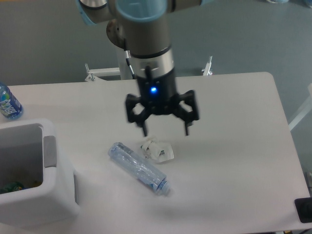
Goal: Open the trash can
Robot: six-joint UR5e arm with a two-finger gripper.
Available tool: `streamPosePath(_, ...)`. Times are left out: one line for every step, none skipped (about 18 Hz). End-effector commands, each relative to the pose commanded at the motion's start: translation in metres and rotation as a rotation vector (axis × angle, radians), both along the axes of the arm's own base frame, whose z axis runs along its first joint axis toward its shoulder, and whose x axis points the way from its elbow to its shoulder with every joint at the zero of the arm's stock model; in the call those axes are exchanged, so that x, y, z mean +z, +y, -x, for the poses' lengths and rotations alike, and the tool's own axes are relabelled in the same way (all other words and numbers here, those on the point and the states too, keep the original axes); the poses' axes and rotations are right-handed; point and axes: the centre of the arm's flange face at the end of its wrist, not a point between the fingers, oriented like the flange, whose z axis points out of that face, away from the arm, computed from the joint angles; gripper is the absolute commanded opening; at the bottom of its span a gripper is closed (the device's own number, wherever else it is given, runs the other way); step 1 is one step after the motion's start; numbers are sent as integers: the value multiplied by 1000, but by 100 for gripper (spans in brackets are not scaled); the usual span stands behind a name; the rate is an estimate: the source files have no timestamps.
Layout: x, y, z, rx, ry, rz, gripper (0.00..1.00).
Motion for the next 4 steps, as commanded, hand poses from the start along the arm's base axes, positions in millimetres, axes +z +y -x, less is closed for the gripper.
streamPosePath(3, -11, 5, -18, 9, 10, 100)
streamPosePath(3, -22, 10, -24, 13, 20, 100)
streamPosePath(2, -31, 13, -33, 14, 29, 100)
streamPosePath(4, -40, 17, -41, 19, 35, 100)
